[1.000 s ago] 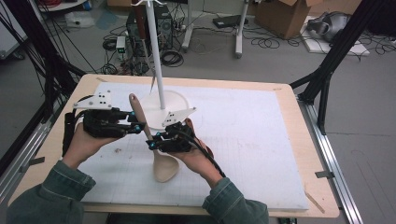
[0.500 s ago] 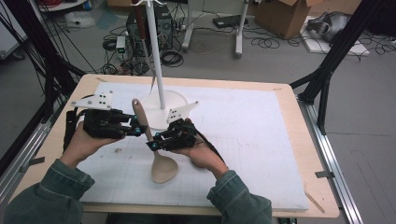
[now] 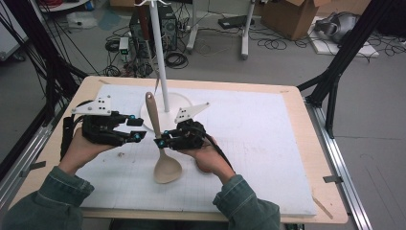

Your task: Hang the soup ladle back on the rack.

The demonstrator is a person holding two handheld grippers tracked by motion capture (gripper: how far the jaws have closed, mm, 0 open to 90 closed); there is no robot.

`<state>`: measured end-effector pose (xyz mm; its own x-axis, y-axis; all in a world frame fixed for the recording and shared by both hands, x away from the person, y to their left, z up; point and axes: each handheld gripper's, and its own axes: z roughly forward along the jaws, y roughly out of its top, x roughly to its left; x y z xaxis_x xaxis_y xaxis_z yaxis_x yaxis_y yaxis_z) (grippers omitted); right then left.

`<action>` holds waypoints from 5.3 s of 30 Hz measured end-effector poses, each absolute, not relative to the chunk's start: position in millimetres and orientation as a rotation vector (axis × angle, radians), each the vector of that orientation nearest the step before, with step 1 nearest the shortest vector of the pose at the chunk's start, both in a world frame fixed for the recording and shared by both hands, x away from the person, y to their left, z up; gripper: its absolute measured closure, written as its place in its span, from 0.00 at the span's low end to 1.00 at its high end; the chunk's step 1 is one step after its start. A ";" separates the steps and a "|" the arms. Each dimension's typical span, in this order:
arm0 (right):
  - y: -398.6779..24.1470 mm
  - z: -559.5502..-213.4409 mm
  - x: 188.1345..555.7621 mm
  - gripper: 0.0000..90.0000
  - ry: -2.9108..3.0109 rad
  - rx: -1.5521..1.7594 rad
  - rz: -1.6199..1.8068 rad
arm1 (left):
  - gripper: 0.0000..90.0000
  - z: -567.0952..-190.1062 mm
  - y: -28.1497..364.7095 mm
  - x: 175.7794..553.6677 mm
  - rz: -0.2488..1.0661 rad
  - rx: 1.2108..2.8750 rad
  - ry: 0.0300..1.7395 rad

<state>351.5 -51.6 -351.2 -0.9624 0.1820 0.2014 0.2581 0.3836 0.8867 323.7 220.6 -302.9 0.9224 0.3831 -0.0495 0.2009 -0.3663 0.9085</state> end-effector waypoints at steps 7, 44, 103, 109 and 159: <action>-57.2 -347.8 356.0 0.87 -2.559 -0.474 -1.675 | 0.49 -315.1 229.8 320.8 0.246 1.965 0.460; -61.9 -297.9 385.9 0.87 -2.583 -0.467 -1.715 | 0.31 -378.3 254.9 297.2 0.355 1.942 0.605; -42.6 -212.6 478.9 0.87 -2.633 -0.554 -1.728 | 0.25 -390.3 253.6 296.3 0.358 1.958 0.616; -43.0 -215.4 482.9 0.87 -2.625 -0.580 -1.724 | 0.25 -390.1 252.8 296.5 0.358 1.960 0.611; -71.5 -216.8 474.3 0.98 -2.565 -0.564 -1.829 | 0.22 -394.5 246.2 298.1 0.319 1.976 0.601</action>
<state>474.3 -71.5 -216.8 -0.9362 0.3158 0.1541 0.2486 0.2854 0.9256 298.1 246.2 -394.5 0.8415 0.5392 -0.0337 0.2741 -0.3724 0.8867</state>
